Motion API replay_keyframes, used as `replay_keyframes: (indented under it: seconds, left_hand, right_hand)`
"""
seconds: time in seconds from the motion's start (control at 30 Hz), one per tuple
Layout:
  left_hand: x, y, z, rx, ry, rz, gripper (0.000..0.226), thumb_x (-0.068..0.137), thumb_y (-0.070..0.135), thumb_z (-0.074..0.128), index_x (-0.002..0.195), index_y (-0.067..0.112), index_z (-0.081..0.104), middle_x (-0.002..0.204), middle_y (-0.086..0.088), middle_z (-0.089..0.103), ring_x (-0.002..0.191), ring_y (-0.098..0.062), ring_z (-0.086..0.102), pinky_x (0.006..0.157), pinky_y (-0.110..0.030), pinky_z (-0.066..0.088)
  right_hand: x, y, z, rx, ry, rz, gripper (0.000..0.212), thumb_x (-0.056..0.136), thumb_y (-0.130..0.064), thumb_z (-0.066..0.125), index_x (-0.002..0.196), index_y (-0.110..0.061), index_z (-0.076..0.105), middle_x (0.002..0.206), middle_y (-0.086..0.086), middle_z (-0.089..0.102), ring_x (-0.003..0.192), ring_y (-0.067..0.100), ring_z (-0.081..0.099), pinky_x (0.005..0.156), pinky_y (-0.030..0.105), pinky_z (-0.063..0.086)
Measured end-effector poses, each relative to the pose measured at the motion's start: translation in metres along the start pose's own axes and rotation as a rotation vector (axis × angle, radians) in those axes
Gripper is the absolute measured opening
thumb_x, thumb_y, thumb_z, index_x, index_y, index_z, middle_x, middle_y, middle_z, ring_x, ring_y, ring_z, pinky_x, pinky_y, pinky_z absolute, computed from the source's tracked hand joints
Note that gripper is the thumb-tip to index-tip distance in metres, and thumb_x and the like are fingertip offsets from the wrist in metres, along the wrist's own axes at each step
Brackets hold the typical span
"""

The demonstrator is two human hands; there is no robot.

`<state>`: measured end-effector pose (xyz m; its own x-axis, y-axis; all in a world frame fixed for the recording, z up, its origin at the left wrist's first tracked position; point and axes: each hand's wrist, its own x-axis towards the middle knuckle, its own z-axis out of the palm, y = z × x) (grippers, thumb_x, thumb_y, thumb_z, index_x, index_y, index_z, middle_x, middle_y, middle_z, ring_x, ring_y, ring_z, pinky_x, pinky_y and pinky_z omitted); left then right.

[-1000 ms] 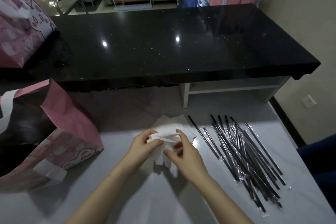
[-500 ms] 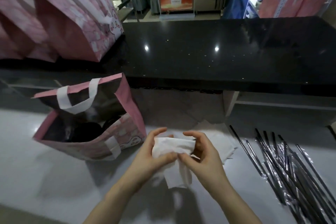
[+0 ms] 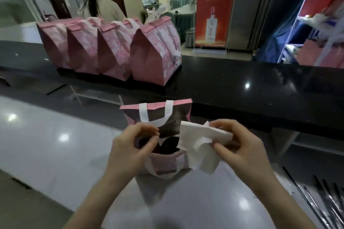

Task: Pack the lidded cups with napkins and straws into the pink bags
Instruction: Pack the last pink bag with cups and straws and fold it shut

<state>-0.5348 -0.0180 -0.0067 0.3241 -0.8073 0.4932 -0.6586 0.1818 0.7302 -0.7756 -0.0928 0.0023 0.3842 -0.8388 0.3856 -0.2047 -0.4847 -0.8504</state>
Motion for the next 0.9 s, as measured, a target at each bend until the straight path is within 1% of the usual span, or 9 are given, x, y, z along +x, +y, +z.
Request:
replay_keyframes:
  seconds: [0.1,0.2,0.3,0.37,0.47,0.53,0.63,0.73,0.9]
  left_hand:
    - [0.034,-0.03,-0.028,0.346,0.045,0.104,0.037,0.069,0.006,0.082,0.101,0.022,0.069,0.107,0.008,0.068,0.108,-0.013,0.058,0.096,-0.019,0.041]
    - [0.057,-0.061,-0.042,0.521,-0.255,0.051,0.081,0.066,0.033,0.086,0.138,0.027,0.048,0.144,0.009,0.047,0.143,-0.018,0.026,0.117,-0.044,0.022]
    - [0.062,-0.089,-0.044,0.555,-0.534,-0.043,0.109,0.064,0.056,0.078,0.15,0.04,0.014,0.159,0.013,0.016,0.148,-0.013,-0.008,0.12,-0.045,-0.005]
    - [0.062,-0.103,-0.043,0.501,-0.571,-0.041,0.116,0.057,0.066,0.074,0.149,0.047,0.006,0.16,0.017,0.005,0.145,-0.007,-0.018,0.117,-0.043,-0.009]
    - [0.062,-0.113,-0.043,0.461,-0.576,0.002,0.121,0.051,0.076,0.069,0.148,0.049,0.002,0.159,0.023,-0.005,0.139,-0.001,-0.027,0.115,-0.041,-0.013]
    - [0.062,-0.116,-0.043,0.465,-0.59,0.025,0.12,0.054,0.078,0.069,0.149,0.048,0.002,0.159,0.023,-0.009,0.139,-0.003,-0.029,0.115,-0.04,-0.015]
    - [0.064,-0.115,-0.044,0.462,-0.576,0.045,0.115,0.06,0.076,0.067,0.15,0.046,0.002,0.16,0.02,-0.007,0.142,-0.008,-0.027,0.116,-0.043,-0.015]
    - [0.064,-0.11,-0.046,0.436,-0.514,0.069,0.105,0.069,0.072,0.065,0.151,0.042,0.006,0.16,0.016,0.002,0.145,-0.01,-0.021,0.119,-0.047,-0.01]
    - [0.052,-0.089,-0.042,0.141,-0.226,0.191,0.076,0.077,0.063,0.055,0.142,0.026,0.042,0.149,0.009,0.036,0.147,-0.013,0.014,0.119,-0.047,0.014]
  right_hand:
    - [0.032,-0.023,0.017,-0.114,0.034,-0.136,0.048,0.077,-0.004,0.074,0.111,-0.036,0.062,0.099,-0.022,0.064,0.095,0.002,0.061,0.075,0.02,0.054]
    - [0.06,-0.036,0.048,-0.37,0.04,-0.282,0.038,0.078,-0.004,0.073,0.112,-0.018,0.065,0.102,-0.009,0.065,0.095,0.009,0.06,0.079,0.029,0.054]
    - [0.073,-0.033,0.085,-0.631,-0.08,-0.377,0.023,0.08,-0.01,0.07,0.103,-0.017,0.068,0.098,-0.003,0.063,0.091,0.018,0.058,0.073,0.035,0.051]
    - [0.077,-0.021,0.108,-0.743,-0.257,-0.327,0.019,0.084,-0.017,0.065,0.103,-0.022,0.068,0.101,-0.005,0.063,0.096,0.018,0.057,0.074,0.035,0.049]
    - [0.083,-0.004,0.134,-0.707,-0.562,-0.059,0.026,0.085,-0.015,0.059,0.106,-0.027,0.067,0.106,-0.006,0.066,0.098,0.014,0.059,0.08,0.039,0.053]
    - [0.088,0.004,0.145,-0.689,-0.619,0.06,0.03,0.085,-0.016,0.061,0.112,-0.028,0.065,0.111,-0.004,0.066,0.1,0.013,0.06,0.085,0.039,0.054]
    - [0.094,0.013,0.151,-0.836,-0.489,0.055,0.038,0.087,-0.026,0.063,0.124,-0.028,0.056,0.123,-0.005,0.058,0.11,0.016,0.054,0.088,0.04,0.051]
    - [0.092,0.013,0.142,-0.891,-0.377,0.014,0.036,0.09,-0.035,0.059,0.124,-0.027,0.055,0.121,-0.007,0.055,0.108,0.015,0.051,0.084,0.036,0.05]
    - [0.063,0.009,0.103,-0.838,-0.214,-0.08,0.03,0.089,-0.038,0.062,0.117,-0.028,0.064,0.123,-0.012,0.057,0.113,0.007,0.048,0.096,0.022,0.04]
